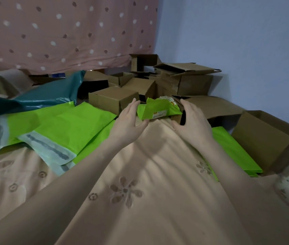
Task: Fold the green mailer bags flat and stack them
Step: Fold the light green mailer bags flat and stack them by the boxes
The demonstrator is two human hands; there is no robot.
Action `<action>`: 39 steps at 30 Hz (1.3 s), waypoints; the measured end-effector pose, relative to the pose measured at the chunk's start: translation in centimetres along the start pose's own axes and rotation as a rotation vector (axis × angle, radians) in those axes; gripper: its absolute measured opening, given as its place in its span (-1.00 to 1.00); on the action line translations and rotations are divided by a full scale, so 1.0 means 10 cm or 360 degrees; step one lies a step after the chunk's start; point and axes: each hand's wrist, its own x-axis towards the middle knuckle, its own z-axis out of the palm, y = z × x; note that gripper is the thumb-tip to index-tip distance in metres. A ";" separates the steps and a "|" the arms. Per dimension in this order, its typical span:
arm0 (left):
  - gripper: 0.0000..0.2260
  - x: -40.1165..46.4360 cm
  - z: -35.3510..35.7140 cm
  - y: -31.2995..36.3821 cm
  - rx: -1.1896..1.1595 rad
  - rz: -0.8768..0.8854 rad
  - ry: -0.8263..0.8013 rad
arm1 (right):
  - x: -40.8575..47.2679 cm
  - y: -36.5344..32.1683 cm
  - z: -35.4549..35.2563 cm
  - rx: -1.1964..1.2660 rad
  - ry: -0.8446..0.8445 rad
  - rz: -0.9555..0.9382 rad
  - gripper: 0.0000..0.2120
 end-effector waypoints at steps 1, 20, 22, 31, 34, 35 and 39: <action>-0.42 0.05 0.03 -0.06 -0.0010 -0.0022 -0.0006 | 0.07 0.02 0.05 -0.0001 -0.0011 0.0011 -0.35; -0.78 0.80 0.70 -0.44 -0.0383 -0.0309 0.0377 | 0.92 0.30 0.90 0.0023 0.0138 0.0229 -0.68; -0.83 0.80 0.69 -0.43 -0.0381 -0.0300 0.0439 | 0.92 0.29 0.90 -0.0023 0.0174 0.0204 -0.86; -0.83 0.78 0.22 -0.15 -0.0438 -0.0158 0.0656 | 0.89 0.10 0.36 0.0043 0.0394 0.0070 -0.87; -0.83 0.73 -0.01 0.02 -0.0448 -0.0108 0.0683 | 0.82 -0.04 0.07 0.0052 0.0389 0.0053 -0.87; -0.82 0.70 -0.09 0.08 -0.0451 -0.0097 0.0698 | 0.78 -0.10 -0.03 0.0046 0.0379 0.0038 -0.86; -0.79 0.54 -0.39 0.28 -0.0430 -0.0097 0.0737 | 0.63 -0.31 -0.42 0.0059 0.0359 0.0018 -0.86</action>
